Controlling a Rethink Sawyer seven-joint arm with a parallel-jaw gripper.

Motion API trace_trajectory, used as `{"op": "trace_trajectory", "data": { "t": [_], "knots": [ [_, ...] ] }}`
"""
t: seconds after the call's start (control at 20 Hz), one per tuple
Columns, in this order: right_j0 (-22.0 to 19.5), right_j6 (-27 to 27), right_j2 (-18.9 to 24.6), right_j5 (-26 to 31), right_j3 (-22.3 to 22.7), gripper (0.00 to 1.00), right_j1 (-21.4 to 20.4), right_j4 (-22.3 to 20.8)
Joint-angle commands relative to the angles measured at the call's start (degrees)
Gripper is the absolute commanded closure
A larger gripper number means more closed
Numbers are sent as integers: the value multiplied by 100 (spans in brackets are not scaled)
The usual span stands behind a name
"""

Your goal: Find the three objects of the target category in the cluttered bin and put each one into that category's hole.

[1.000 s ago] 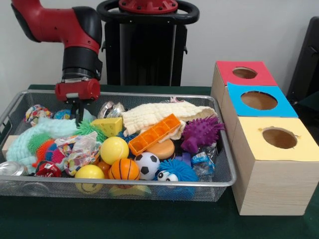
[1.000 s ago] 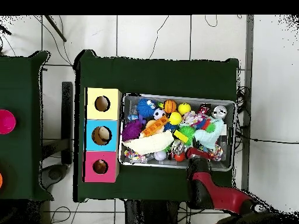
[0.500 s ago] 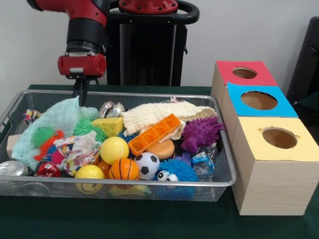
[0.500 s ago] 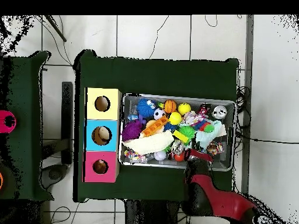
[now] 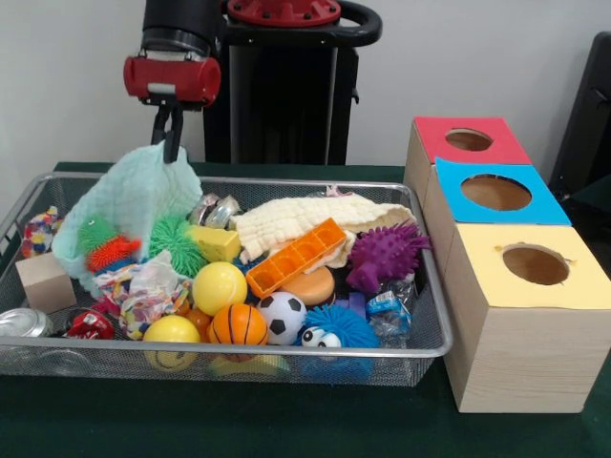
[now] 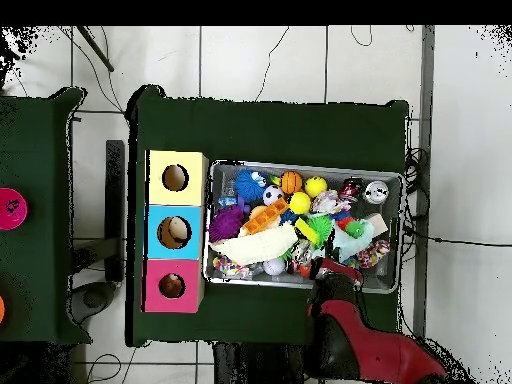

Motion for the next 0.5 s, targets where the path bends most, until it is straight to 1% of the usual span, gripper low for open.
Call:
{"op": "trace_trajectory", "data": {
  "t": [0.05,0.2,0.25,0.35,0.4,0.45,0.5],
  "knots": [
    [103,1043,387,539,33,100,-873,390],
    [23,1046,551,737,-3,100,-997,341],
    [-44,1049,679,883,-24,100,-1092,320],
    [-392,1038,1223,1310,-94,100,-1336,196],
    [-672,988,1645,1570,-121,100,-1472,112],
    [-914,927,2017,1731,-179,100,-1547,50],
    [-1074,914,2260,1728,-250,100,-1571,-9]
  ]
}}
